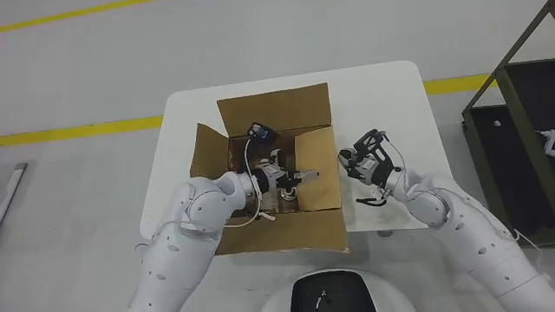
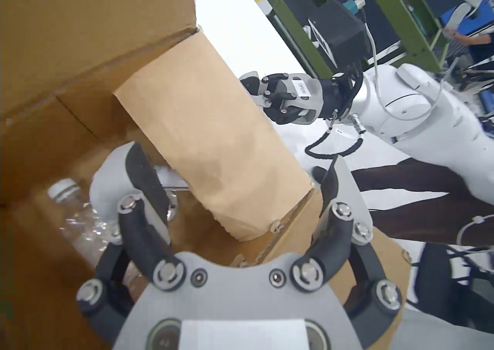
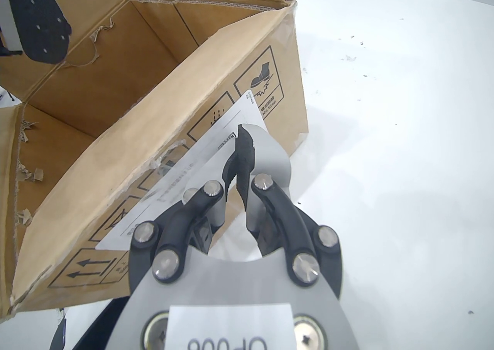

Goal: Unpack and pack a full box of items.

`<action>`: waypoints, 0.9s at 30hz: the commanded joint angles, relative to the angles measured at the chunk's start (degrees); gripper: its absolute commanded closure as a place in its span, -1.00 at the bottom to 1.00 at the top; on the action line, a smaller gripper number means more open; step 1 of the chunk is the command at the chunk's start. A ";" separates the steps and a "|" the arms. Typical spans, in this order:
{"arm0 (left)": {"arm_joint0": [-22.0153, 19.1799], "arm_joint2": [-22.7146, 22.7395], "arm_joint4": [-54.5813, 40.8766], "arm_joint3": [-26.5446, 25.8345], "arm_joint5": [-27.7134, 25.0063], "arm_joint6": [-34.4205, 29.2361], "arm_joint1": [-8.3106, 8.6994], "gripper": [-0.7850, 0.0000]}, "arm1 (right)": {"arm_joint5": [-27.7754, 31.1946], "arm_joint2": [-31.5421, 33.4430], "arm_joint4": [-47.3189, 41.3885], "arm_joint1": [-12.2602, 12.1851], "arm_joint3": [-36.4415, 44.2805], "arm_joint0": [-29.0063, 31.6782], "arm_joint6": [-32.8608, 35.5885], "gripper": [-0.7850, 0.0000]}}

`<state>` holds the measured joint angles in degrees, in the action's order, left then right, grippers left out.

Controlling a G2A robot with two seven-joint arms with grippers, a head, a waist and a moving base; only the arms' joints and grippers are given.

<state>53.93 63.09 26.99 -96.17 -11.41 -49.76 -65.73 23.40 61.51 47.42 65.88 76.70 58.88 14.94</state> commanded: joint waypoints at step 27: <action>-1.33 -1.43 -21.29 13.26 14.19 1.33 -2.01 -1.00 | -1.06 5.50 0.99 -0.99 11.59 5.46 3.02 1.00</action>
<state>52.87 62.04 5.54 -83.90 2.57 -48.56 -67.67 22.36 67.13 48.28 64.86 88.35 64.35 17.84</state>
